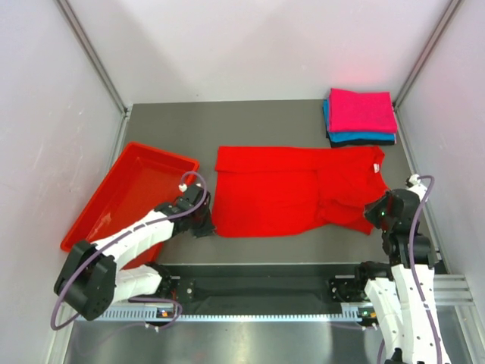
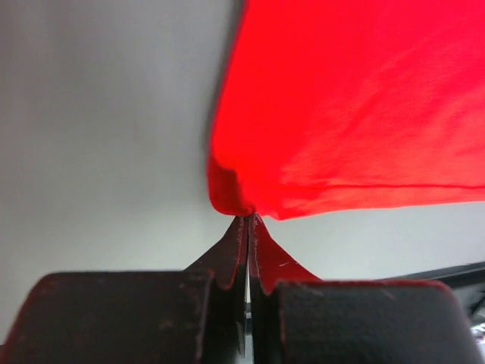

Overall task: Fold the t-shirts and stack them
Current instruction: Fold the tshirt

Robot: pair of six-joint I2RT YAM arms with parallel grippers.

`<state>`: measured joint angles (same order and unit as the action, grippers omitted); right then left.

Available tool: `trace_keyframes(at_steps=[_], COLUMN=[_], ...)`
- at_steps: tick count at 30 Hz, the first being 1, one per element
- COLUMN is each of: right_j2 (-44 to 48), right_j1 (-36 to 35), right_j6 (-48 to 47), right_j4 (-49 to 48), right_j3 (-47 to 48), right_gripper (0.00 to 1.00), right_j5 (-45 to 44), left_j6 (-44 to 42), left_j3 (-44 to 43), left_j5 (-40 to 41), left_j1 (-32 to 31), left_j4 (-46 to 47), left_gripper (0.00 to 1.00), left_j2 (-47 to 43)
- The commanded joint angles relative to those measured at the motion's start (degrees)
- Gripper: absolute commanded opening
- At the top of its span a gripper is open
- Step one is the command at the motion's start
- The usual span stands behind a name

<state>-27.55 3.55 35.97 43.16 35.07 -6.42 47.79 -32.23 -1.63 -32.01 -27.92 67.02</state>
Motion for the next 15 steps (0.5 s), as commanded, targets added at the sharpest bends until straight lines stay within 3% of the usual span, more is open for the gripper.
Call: trace_keyframes(at_steps=[1,11,15], right_j2=[-1.01,-4.96,-6.9], right_j1=[0.23,0.23,0.23], right_j6=[-4.14,-10.65,-11.27], right_j4=[-2.63,-6.77,-7.91], right_j3=[4.21,8.7,10.1], right_gripper=[0.0,0.0,0.0], right_j5=[0.0,-1.84,-2.03], left_j6=[-1.38,-5.34,-8.92], left_j3=[-5.03,-14.0,-17.86], left_j5=[0.49,1.1,-3.71], left_j1=[0.63,4.93,7.57], left_j4=[-0.03,-1.43,-1.52], left_gripper=[0.0,0.0,0.0], left_j2=[0.73,6.09,8.56])
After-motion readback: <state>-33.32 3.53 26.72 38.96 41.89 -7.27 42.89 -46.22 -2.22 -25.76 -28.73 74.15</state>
